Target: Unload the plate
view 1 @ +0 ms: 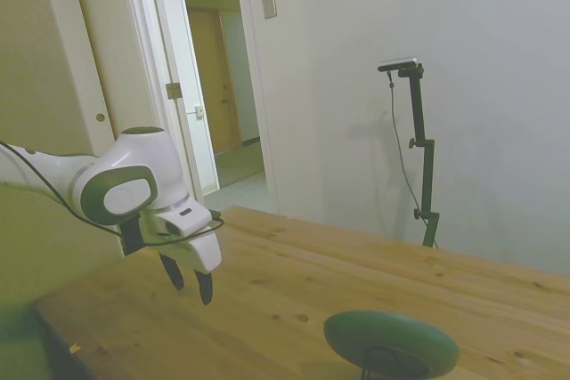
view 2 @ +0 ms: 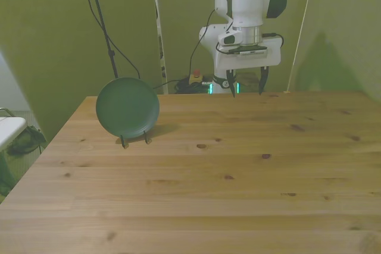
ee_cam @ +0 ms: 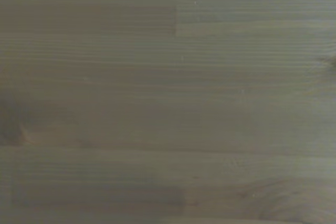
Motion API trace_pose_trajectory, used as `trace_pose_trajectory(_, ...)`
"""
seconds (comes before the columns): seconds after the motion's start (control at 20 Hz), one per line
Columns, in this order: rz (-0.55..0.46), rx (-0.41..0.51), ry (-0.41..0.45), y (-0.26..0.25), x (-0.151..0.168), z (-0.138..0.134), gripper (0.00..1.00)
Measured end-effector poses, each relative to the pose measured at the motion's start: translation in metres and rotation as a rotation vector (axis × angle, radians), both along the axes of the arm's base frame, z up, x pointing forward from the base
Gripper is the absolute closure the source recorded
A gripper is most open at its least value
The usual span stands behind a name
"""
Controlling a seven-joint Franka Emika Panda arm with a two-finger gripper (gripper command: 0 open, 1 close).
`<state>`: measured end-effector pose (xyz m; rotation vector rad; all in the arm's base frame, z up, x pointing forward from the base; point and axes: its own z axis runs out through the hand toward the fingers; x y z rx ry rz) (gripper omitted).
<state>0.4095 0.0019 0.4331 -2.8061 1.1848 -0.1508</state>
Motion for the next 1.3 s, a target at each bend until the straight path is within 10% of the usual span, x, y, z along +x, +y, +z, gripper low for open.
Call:
trace_pose_trajectory(0.75, -0.417, -0.128, -0.169, -0.162, -0.037, 0.138, 0.0)
trace_pose_trajectory(1.3, -0.589, -0.179, -0.118, -0.264, -0.013, 0.135, 0.0)
